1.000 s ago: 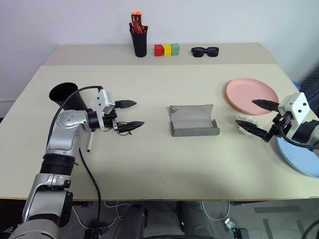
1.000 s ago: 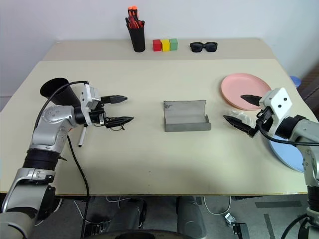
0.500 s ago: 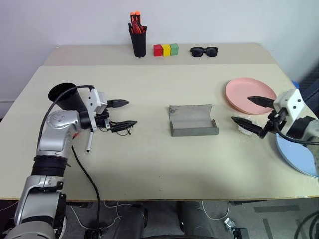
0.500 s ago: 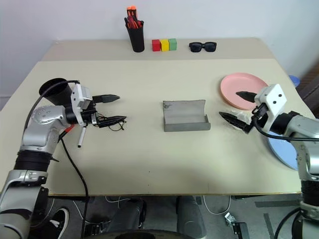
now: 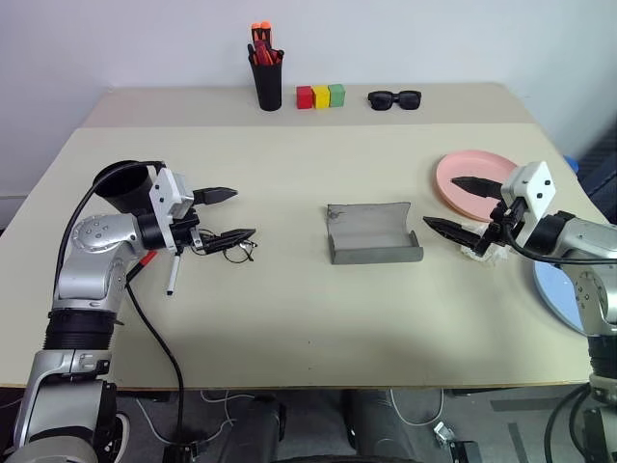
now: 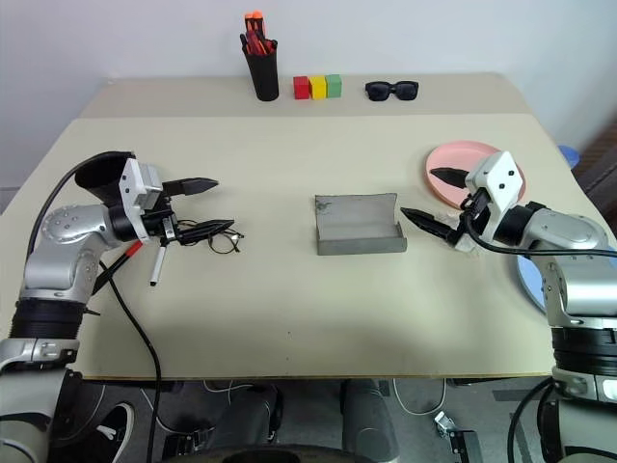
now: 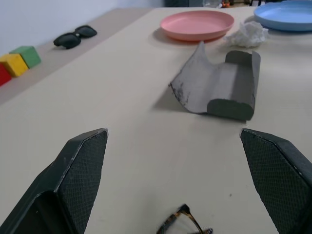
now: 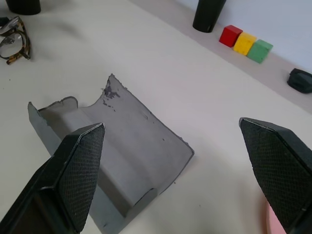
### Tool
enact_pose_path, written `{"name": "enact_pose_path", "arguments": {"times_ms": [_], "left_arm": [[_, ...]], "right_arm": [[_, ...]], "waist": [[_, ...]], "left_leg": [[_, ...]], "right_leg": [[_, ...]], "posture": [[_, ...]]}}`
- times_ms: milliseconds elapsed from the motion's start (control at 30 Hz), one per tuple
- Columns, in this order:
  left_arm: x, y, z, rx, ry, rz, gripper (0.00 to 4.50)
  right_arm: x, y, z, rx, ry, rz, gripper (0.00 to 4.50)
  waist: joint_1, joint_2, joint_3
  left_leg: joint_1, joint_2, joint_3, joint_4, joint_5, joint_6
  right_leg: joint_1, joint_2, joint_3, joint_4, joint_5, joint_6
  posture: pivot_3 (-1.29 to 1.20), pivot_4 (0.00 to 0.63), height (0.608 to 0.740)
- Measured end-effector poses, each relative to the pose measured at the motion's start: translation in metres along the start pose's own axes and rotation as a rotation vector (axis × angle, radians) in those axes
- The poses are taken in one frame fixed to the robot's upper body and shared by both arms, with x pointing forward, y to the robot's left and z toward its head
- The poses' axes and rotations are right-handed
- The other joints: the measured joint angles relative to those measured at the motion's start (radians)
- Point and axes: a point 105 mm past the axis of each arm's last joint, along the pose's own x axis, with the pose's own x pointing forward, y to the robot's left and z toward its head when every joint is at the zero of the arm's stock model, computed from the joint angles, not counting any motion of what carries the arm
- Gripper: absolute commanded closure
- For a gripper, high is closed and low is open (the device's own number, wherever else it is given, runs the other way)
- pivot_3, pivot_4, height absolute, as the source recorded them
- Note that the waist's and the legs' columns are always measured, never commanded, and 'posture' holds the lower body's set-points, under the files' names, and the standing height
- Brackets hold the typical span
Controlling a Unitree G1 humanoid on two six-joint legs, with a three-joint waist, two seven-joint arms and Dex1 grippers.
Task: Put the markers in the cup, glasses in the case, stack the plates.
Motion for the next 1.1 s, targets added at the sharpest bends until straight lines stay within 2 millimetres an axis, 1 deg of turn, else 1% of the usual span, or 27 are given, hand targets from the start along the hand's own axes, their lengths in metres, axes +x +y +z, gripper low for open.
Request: {"name": "enact_pose_path", "arguments": {"times_ms": [100, 167, 300, 467, 600, 867, 1000, 1100], "left_arm": [[0.001, -0.001, 0.000, -0.027, -0.012, 0.001, 0.05], [0.002, -0.001, 0.001, -0.040, -0.015, -0.004, 0.05], [0.007, -0.004, 0.003, -0.044, -0.025, -0.028, 0.05], [0.012, -0.001, 0.015, -0.028, -0.048, -0.057, 0.05], [0.014, -0.003, 0.014, -0.042, -0.046, -0.075, 0.05], [0.013, -0.005, 0.012, -0.055, -0.039, -0.079, 0.05], [0.004, -0.005, 0.009, -0.055, 0.013, -0.069, 0.05], [-0.008, -0.007, -0.004, -0.118, 0.109, -0.036, 0.05]], "right_arm": [[-0.001, 0.002, -0.001, 0.001, 0.002, 0.003, 0.00], [-0.003, 0.006, -0.006, 0.008, 0.015, 0.009, 0.00], [-0.011, 0.008, -0.013, 0.023, 0.032, -0.019, 0.00], [-0.020, 0.004, -0.007, 0.006, 0.015, -0.078, 0.00], [-0.022, 0.005, -0.009, 0.023, 0.016, -0.095, 0.00], [-0.019, 0.003, -0.007, 0.018, 0.010, -0.108, 0.00], [-0.010, 0.006, -0.006, 0.020, -0.005, -0.096, 0.00], [0.001, 0.006, -0.003, 0.019, -0.029, -0.095, 0.00]], "waist": [[0.006, 0.000, 0.000], [0.005, 0.000, 0.000], [0.004, 0.000, 0.000], [0.001, 0.000, 0.000], [0.000, 0.000, 0.000], [0.000, 0.000, 0.000], [-0.002, 0.000, 0.000], [-0.007, 0.000, 0.000]], "left_leg": [[0.000, 0.000, 0.000, 0.000, 0.000, 0.000], [0.000, 0.000, 0.000, 0.000, 0.000, 0.000], [0.000, 0.000, 0.000, 0.000, 0.000, 0.000], [0.000, 0.000, 0.000, 0.000, 0.000, 0.000], [0.000, 0.000, 0.000, 0.000, 0.000, 0.000], [0.000, 0.000, 0.000, 0.000, 0.000, 0.000], [0.000, 0.000, 0.000, 0.000, 0.000, 0.000], [0.001, 0.000, 0.000, 0.000, 0.000, 0.000]], "right_leg": [[0.000, 0.000, 0.000, 0.000, 0.000, 0.000], [0.000, 0.000, 0.000, 0.000, 0.000, 0.000], [0.000, 0.000, 0.000, 0.000, 0.000, 0.000], [0.000, 0.000, 0.000, 0.000, 0.000, 0.000], [0.000, 0.000, 0.000, 0.000, 0.000, 0.000], [0.000, 0.000, 0.000, 0.000, 0.000, 0.000], [0.000, 0.000, 0.000, 0.000, 0.000, 0.000], [0.000, 0.000, 0.000, 0.000, 0.000, 0.000]], "posture": [[0.00, 0.150, 0.740], [0.00, 0.150, 0.740], [0.00, 0.150, 0.740], [0.00, 0.150, 0.740], [0.00, 0.150, 0.740], [0.00, 0.150, 0.740], [0.00, 0.150, 0.740], [0.00, 0.150, 0.740]]}}
